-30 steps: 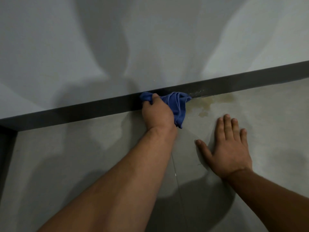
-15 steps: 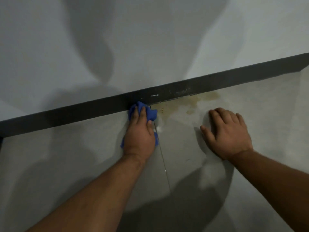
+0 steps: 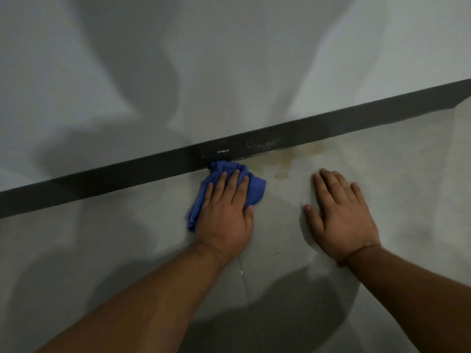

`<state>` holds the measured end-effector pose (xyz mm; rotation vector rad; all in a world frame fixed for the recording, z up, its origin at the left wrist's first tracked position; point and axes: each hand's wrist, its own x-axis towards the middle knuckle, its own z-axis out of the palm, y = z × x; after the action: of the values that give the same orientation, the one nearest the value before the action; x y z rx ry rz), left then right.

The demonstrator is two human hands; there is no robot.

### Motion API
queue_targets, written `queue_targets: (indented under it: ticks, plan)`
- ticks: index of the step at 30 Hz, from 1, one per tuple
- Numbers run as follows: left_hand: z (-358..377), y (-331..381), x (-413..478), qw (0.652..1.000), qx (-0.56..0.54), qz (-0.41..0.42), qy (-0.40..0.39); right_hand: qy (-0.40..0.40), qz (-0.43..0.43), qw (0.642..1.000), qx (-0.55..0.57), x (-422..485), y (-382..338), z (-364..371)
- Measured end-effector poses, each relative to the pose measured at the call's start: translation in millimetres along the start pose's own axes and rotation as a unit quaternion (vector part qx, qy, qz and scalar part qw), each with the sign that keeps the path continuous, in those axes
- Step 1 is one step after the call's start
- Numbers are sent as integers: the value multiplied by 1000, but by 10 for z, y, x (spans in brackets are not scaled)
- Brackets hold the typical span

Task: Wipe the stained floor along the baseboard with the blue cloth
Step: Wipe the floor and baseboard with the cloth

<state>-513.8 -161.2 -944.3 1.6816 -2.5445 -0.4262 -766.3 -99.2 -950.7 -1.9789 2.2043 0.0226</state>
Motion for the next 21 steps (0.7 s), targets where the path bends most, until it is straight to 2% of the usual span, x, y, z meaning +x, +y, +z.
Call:
queue_targets:
  ticks: [9, 16, 21]
  plan:
    - [-2, 93, 251, 1000, -8, -16, -1, -9, 3, 1000, -5, -6, -1, 10]
    - [9, 86, 125, 996, 10, 74, -39, -11, 2, 1000, 0, -1, -13, -12]
    - [-76, -291, -78, 1000, 19, 13, -19, -7, -4, 1000, 12, -17, 7, -12]
